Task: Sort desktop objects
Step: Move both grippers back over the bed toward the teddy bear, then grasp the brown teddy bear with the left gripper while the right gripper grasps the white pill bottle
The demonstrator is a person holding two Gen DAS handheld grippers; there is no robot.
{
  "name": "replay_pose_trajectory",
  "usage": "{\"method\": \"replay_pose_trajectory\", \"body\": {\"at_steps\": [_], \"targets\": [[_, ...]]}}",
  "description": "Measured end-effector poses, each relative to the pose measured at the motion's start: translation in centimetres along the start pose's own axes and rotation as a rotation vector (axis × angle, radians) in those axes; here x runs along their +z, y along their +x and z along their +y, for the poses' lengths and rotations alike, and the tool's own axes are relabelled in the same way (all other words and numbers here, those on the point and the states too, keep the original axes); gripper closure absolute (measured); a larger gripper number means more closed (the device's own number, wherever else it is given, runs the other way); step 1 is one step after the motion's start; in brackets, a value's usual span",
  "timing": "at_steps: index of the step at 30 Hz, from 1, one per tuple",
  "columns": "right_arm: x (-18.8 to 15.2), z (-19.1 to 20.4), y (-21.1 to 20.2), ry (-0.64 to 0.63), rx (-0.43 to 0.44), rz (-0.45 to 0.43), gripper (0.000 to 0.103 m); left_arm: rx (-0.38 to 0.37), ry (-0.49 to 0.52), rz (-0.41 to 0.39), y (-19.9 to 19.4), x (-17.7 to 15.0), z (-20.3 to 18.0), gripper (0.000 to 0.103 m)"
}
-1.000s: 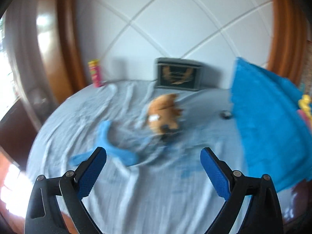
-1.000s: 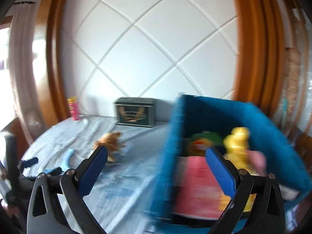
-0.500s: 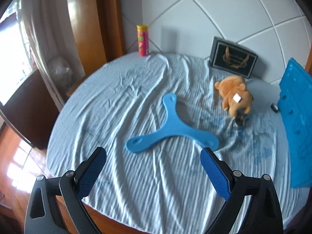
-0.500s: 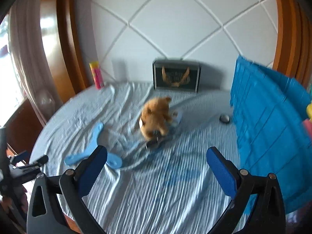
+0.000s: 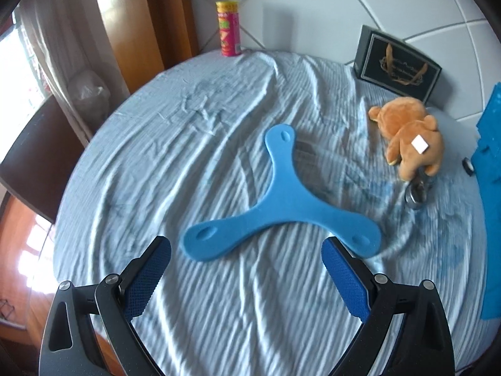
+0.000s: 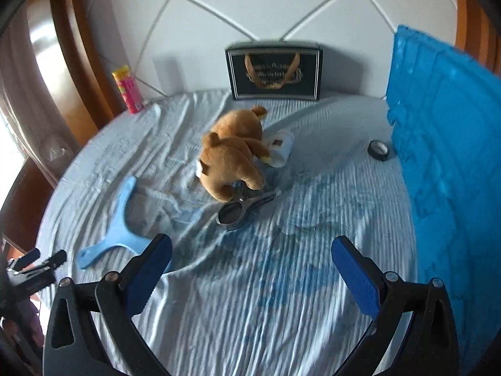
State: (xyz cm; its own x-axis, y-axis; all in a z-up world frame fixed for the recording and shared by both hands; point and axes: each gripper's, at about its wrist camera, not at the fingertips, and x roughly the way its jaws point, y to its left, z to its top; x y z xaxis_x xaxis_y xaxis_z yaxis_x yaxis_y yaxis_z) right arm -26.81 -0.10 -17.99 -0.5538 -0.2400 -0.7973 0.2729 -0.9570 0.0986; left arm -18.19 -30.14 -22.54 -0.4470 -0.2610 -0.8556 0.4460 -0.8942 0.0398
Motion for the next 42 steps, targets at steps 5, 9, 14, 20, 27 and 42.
{"method": "replay_pose_trajectory", "body": {"at_steps": [5, 9, 14, 20, 27, 42], "targets": [[0.0, -0.7, 4.4, 0.041, 0.004, 0.091, 0.000, -0.020, 0.028, 0.042, 3.1, 1.7, -1.3, 0.005], [0.9, -1.2, 6.3, 0.096, -0.016, 0.112, 0.000, -0.055, 0.064, 0.057, 5.2, 3.8, -2.2, 0.005], [4.2, -1.0, 6.3, 0.110, -0.051, 0.063, 0.000, -0.126, 0.121, 0.029, 6.3, 8.0, -5.0, 0.005], [5.7, -2.9, 6.6, 0.138, -0.180, 0.053, 0.000, -0.295, 0.215, -0.017, 4.7, 12.4, -13.7, 0.005], [4.1, -7.6, 8.5, 0.196, -0.196, 0.130, 0.000, -0.386, 0.314, 0.029, 7.2, 14.8, -25.1, 0.005], [6.3, -5.2, 13.1, 0.105, -0.026, 0.164, 0.000, -0.073, 0.180, -0.039, 8.2, 15.4, -11.6, 0.011]]}}
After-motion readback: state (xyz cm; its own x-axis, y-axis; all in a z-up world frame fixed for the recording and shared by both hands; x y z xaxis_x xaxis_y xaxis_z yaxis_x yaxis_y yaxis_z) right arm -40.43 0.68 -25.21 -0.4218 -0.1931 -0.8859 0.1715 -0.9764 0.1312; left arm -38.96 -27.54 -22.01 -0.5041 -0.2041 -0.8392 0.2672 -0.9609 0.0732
